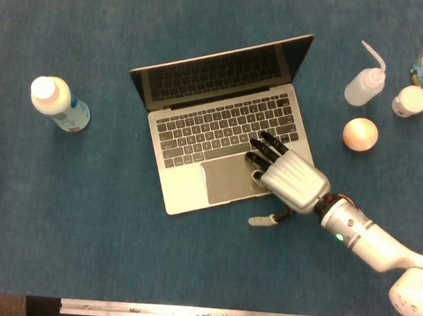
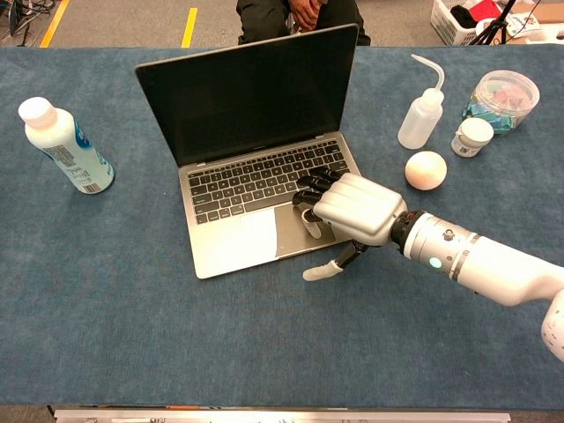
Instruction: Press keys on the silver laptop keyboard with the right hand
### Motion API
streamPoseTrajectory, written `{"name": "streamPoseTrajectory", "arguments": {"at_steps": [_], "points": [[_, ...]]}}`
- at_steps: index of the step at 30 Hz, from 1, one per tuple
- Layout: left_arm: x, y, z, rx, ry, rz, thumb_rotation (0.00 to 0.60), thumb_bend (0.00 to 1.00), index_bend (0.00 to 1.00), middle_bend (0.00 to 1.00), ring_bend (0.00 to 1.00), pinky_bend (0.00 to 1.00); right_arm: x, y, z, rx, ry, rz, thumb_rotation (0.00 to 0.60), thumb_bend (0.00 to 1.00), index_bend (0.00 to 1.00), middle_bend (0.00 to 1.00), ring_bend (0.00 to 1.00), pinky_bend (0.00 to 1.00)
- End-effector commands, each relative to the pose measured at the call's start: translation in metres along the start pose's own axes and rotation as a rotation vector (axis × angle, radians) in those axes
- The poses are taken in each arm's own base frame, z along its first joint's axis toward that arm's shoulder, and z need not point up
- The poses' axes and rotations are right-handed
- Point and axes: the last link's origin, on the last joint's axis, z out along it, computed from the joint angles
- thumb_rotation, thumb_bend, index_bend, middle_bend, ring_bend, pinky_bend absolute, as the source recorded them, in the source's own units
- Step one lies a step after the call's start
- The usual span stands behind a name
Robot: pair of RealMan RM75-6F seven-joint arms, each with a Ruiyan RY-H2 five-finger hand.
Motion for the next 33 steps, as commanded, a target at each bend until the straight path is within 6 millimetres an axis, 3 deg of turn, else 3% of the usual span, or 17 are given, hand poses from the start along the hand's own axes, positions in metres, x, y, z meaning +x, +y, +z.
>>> {"name": "streamPoseTrajectory", "arguments": {"at_steps": [1, 18, 33], "points": [[0.000, 0.000, 0.000, 0.000, 0.001, 0.000, 0.600, 0.25, 0.23, 0.16, 0.09, 0.08, -0.001, 0.003, 0.000, -0.010, -0.002, 0.000, 0.166, 0.00, 0.50, 0.19, 0.03, 0.00], [0.000, -0.001, 0.001, -0.001, 0.001, 0.001, 0.600, 0.25, 0.23, 0.16, 0.09, 0.08, 0.004, 0.020, 0.002, -0.072, 0.008, 0.007, 0.165, 0.00, 0.50, 0.19, 0.03, 0.00], [0.000, -0.002, 0.000, 0.002, 0.000, 0.001, 0.600, 0.25, 0.23, 0.16, 0.09, 0.08, 0.004, 0.005, 0.003, -0.028, 0.005, 0.027, 0.165, 0.00, 0.50, 0.19, 0.03, 0.00]]}}
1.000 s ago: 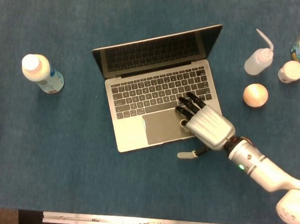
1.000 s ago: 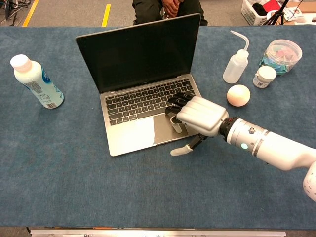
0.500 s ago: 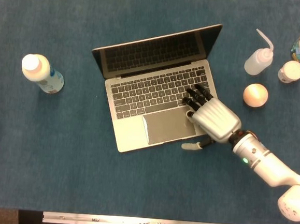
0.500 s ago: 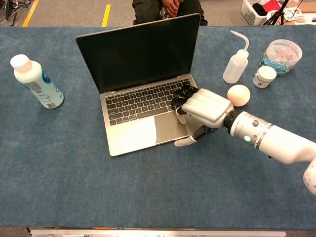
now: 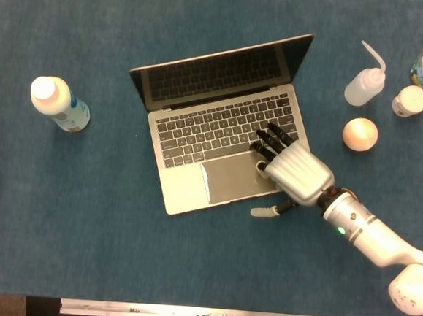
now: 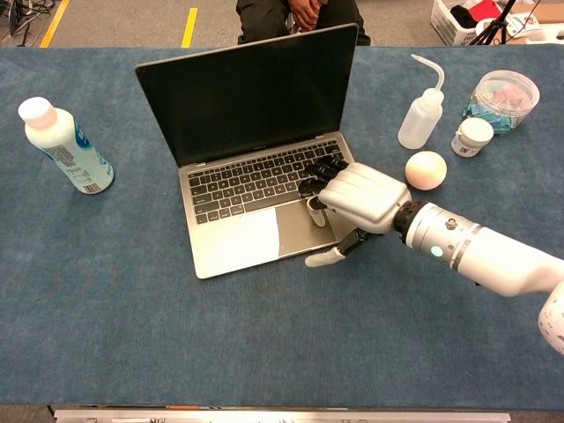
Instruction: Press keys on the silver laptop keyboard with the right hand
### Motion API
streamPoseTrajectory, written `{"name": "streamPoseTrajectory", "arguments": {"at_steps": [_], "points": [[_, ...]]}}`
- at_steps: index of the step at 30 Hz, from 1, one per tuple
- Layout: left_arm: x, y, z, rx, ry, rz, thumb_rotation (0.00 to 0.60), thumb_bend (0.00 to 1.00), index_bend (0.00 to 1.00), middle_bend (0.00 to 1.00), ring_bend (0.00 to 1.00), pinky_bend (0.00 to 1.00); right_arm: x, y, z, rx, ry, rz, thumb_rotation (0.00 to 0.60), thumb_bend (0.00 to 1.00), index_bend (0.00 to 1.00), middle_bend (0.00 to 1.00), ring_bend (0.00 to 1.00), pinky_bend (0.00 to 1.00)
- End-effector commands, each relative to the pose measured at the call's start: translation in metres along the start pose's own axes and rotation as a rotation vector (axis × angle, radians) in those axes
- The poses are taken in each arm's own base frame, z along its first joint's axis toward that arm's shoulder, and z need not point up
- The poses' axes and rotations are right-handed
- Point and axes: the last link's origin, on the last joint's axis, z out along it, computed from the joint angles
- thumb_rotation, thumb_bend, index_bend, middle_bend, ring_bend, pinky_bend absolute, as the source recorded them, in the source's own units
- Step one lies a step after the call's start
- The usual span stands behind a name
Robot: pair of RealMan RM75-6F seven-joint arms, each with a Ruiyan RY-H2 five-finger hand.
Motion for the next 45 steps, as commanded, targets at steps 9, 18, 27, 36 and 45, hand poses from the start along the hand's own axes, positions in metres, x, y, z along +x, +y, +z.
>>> {"name": "streamPoseTrajectory", "arguments": {"at_steps": [9, 18, 27, 36, 45], "points": [[0.001, -0.001, 0.000, 0.001, 0.001, 0.000, 0.600, 0.25, 0.23, 0.16, 0.09, 0.08, 0.003, -0.015, -0.005, 0.053, 0.002, 0.010, 0.166, 0.00, 0.50, 0.19, 0.03, 0.00], [0.000, 0.001, 0.001, -0.005, 0.002, -0.003, 0.600, 0.25, 0.23, 0.16, 0.09, 0.08, 0.025, -0.017, -0.026, 0.079, 0.071, 0.062, 0.166, 0.00, 0.50, 0.19, 0.03, 0.00], [-0.004, 0.003, 0.005, -0.020, -0.005, -0.002, 0.600, 0.25, 0.23, 0.16, 0.09, 0.08, 0.044, 0.042, -0.095, -0.182, 0.119, 0.047, 0.327, 0.00, 0.43, 0.19, 0.03, 0.00], [-0.009, 0.012, 0.010, -0.056, -0.005, 0.002, 0.600, 0.25, 0.23, 0.16, 0.09, 0.08, 0.058, 0.094, -0.174, -0.505, 0.173, 0.037, 0.600, 0.00, 0.32, 0.19, 0.03, 0.00], [-0.012, 0.018, 0.013, -0.069, -0.018, -0.001, 0.600, 0.25, 0.23, 0.16, 0.09, 0.08, 0.064, 0.118, -0.237, -0.711, 0.265, 0.035, 0.600, 0.00, 0.30, 0.20, 0.03, 0.00]]}}
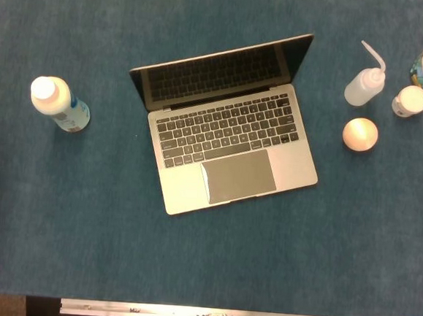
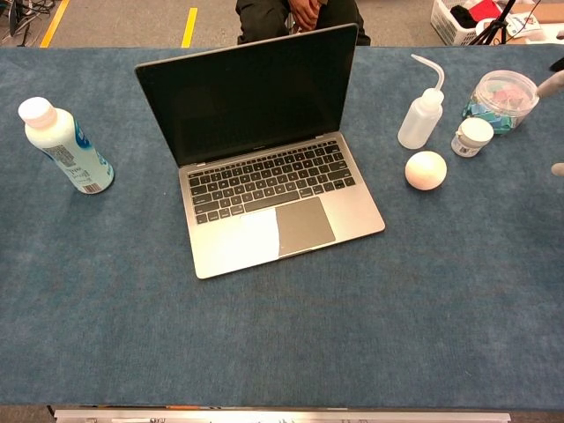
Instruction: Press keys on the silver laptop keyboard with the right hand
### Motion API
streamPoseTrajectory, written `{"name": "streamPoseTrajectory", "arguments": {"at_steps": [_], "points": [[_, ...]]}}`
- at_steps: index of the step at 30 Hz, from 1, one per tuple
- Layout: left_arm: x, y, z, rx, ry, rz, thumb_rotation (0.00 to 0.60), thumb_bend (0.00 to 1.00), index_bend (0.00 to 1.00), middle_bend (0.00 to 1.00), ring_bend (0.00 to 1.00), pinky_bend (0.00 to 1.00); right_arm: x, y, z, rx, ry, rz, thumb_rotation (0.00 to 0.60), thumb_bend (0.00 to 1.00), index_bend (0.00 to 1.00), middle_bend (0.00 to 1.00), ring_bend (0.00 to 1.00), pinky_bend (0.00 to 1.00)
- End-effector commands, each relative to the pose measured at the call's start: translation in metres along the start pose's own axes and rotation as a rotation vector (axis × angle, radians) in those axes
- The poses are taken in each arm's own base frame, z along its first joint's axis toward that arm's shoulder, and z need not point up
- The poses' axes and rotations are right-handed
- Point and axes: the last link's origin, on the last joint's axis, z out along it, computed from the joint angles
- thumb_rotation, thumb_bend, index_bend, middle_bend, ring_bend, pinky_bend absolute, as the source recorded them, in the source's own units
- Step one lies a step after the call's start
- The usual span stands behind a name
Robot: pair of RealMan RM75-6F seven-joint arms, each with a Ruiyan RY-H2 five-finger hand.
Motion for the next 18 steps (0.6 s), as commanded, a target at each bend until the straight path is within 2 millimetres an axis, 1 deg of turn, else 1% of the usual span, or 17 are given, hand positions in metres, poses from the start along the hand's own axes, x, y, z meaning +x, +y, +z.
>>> {"name": "streamPoseTrajectory", "arguments": {"at_steps": [1, 5, 7, 11, 18], "points": [[0.000, 0.002, 0.001, -0.007, 0.000, -0.002, 0.600, 0.25, 0.23, 0.16, 0.09, 0.08, 0.010, 0.025, -0.016, -0.107, 0.049, -0.006, 0.600, 0.00, 0.30, 0.20, 0.03, 0.00], [0.000, 0.005, 0.002, -0.014, 0.001, -0.005, 0.600, 0.25, 0.23, 0.16, 0.09, 0.08, 0.013, 0.041, -0.030, -0.169, 0.065, 0.001, 0.600, 0.00, 0.30, 0.20, 0.03, 0.00], [0.000, 0.005, 0.003, -0.016, 0.001, -0.005, 0.600, 0.25, 0.23, 0.16, 0.09, 0.08, 0.013, 0.044, -0.034, -0.184, 0.064, -0.001, 0.600, 0.00, 0.30, 0.20, 0.03, 0.00], [-0.001, 0.007, 0.003, -0.019, -0.004, -0.006, 0.600, 0.25, 0.23, 0.16, 0.09, 0.08, 0.013, 0.047, -0.039, -0.200, 0.059, 0.006, 0.600, 0.00, 0.30, 0.20, 0.03, 0.00], [-0.001, 0.006, 0.003, -0.016, -0.007, -0.004, 0.600, 0.25, 0.23, 0.16, 0.09, 0.08, 0.009, 0.047, -0.040, -0.198, 0.042, 0.014, 0.600, 0.00, 0.30, 0.20, 0.03, 0.00]]}}
